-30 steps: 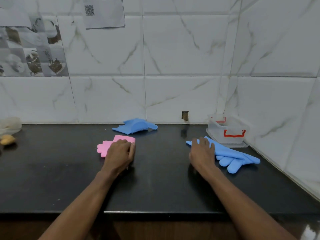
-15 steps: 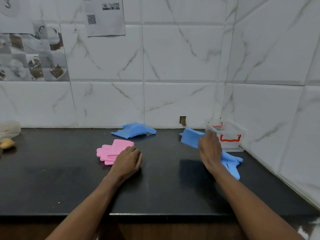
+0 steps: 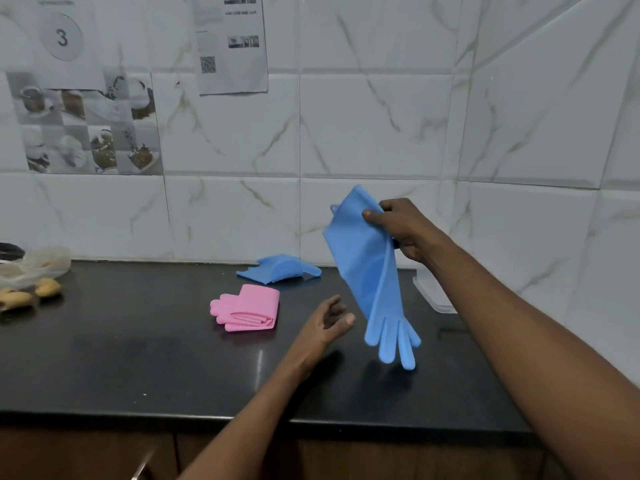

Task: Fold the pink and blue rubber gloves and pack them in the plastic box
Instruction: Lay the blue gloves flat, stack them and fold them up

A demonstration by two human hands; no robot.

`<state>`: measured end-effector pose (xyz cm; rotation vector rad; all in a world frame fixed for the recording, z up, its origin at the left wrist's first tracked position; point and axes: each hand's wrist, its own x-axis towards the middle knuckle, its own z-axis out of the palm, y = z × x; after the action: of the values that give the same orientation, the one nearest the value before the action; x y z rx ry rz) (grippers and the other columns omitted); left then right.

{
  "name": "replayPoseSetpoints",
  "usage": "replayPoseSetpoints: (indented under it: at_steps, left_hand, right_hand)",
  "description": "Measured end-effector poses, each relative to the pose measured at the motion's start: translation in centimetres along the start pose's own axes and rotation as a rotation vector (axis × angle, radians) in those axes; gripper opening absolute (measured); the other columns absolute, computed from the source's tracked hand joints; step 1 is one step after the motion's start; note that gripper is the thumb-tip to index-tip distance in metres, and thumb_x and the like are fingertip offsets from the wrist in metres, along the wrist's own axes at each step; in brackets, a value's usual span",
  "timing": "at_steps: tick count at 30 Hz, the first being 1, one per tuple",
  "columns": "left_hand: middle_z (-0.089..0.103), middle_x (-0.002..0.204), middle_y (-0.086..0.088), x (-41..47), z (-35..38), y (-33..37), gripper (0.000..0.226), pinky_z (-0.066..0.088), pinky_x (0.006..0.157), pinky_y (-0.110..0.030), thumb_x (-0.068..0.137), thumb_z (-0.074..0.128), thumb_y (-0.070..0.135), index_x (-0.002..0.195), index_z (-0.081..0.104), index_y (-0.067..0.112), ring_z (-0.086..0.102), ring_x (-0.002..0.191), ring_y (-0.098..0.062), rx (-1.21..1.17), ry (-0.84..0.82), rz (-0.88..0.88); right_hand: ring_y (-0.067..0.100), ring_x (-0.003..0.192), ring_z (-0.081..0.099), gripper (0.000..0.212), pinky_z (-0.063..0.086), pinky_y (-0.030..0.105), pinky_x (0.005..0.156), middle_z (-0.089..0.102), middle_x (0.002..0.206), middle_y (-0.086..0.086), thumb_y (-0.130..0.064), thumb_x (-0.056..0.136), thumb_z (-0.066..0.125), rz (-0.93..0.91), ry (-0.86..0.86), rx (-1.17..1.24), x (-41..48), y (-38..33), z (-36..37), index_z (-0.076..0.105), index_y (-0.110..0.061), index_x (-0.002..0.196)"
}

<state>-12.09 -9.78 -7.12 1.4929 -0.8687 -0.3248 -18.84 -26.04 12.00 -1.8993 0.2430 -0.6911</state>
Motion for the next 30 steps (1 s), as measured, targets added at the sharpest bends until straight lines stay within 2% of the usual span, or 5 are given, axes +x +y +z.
replayPoseSetpoints:
  at_steps: [7,18,22,25,30]
  left_hand:
    - [0.061,0.133,-0.018,1.0,1.6,0.0,0.036,0.051,0.096,-0.053,0.088,0.072,0.028,0.12,0.07,0.011,0.06,0.121,-0.035,-0.837,-0.225,-0.163]
    - [0.07,0.115,-0.021,1.9,-1.8,-0.8,0.044,0.052,0.091,-0.049,0.076,0.08,0.02,0.114,0.069,0.004,0.067,0.104,-0.037,-0.523,0.026,-0.092]
    - [0.075,0.086,-0.013,2.7,-4.6,0.9,0.012,0.055,0.07,-0.039,0.073,0.076,0.012,0.084,0.074,0.014,0.069,0.081,-0.028,-0.16,0.308,0.047]
    - [0.075,0.088,0.001,3.2,-6.9,1.8,0.033,0.052,0.078,-0.023,0.075,0.07,-0.008,0.088,0.075,0.022,0.067,0.083,-0.011,0.093,0.551,0.325]
    - [0.072,0.097,-0.006,0.5,-9.0,0.0,0.046,0.045,0.089,-0.022,0.058,0.061,-0.019,0.09,0.078,0.009,0.063,0.095,-0.018,0.76,0.254,0.656]
  right_hand:
    - [0.032,0.088,0.071,0.023,0.06,0.041,0.076,0.07,0.101,0.019,0.014,0.084,0.055,-0.015,0.052,0.455,1.1,-2.5,-2.0,0.064,0.004,0.102]
    - [0.027,0.082,0.068,0.027,0.056,0.031,0.059,0.073,0.088,0.009,0.0,0.065,0.082,0.192,-0.017,0.009,0.6,-1.0,-6.0,0.073,-0.006,0.09]
    - [0.019,0.064,0.057,0.022,0.046,0.022,0.054,0.064,0.061,0.0,0.011,0.066,0.073,-0.015,-0.007,-0.219,0.2,-0.6,-7.7,0.068,-0.01,0.065]
    - [0.022,0.075,0.059,0.029,0.046,0.031,0.07,0.068,0.075,0.01,0.02,0.065,0.055,-0.176,0.016,-0.234,-0.9,2.2,-8.4,0.069,-0.006,0.068]
    - [0.022,0.095,0.064,0.038,0.046,0.028,0.081,0.07,0.09,0.004,0.015,0.06,0.045,-0.108,-0.076,-0.313,-5.0,12.1,-7.3,0.067,-0.016,0.063]
